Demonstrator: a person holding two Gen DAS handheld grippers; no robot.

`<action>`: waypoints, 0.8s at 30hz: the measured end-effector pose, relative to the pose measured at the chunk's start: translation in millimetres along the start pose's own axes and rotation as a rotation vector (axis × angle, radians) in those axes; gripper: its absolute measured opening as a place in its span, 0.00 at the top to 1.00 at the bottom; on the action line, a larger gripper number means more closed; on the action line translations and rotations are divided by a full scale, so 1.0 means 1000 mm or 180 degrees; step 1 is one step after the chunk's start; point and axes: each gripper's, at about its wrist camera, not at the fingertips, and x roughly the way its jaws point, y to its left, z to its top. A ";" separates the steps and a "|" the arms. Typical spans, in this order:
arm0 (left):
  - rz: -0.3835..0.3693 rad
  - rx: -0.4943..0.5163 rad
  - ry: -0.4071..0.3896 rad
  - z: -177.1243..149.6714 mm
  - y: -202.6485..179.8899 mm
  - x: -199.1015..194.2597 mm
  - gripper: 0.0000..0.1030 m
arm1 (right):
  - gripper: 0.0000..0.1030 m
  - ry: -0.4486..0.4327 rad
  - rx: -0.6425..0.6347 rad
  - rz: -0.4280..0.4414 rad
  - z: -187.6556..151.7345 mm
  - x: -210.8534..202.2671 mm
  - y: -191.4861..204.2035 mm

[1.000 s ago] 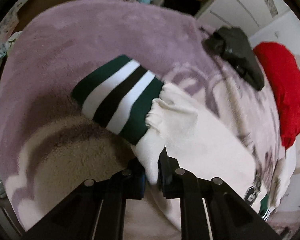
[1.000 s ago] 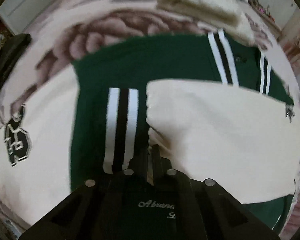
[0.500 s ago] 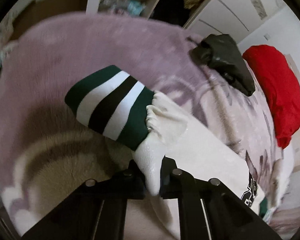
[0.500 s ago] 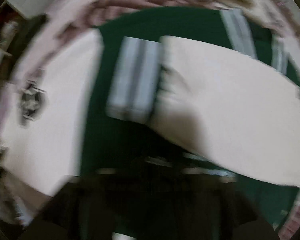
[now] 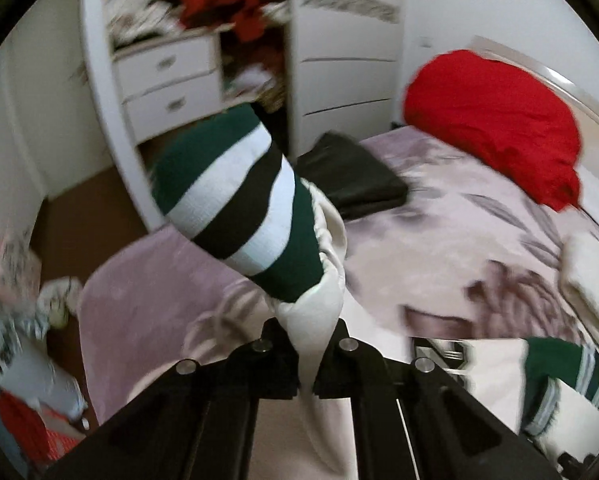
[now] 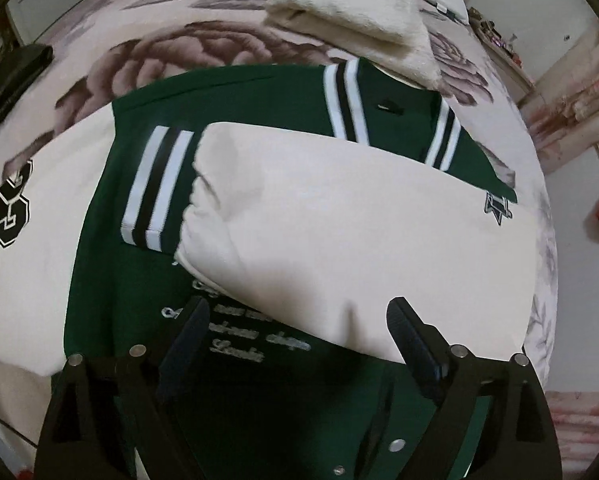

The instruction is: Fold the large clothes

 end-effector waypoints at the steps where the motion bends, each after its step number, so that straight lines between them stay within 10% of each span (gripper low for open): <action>1: -0.0052 0.0084 -0.0032 0.001 -0.015 -0.011 0.98 | 0.11 0.0003 0.0045 0.0037 0.004 0.000 -0.007; 10: -0.0854 0.0988 -0.0063 -0.043 -0.217 -0.092 0.99 | 0.11 0.0198 0.0631 0.0420 -0.023 0.010 -0.157; 19: -0.1896 0.2071 0.0158 -0.182 -0.448 -0.165 0.98 | 0.11 0.0535 0.1482 0.0159 -0.117 0.027 -0.361; 24: -0.1953 0.2699 0.0494 -0.269 -0.511 -0.164 0.95 | 0.11 0.0723 0.1798 0.0119 -0.165 0.043 -0.425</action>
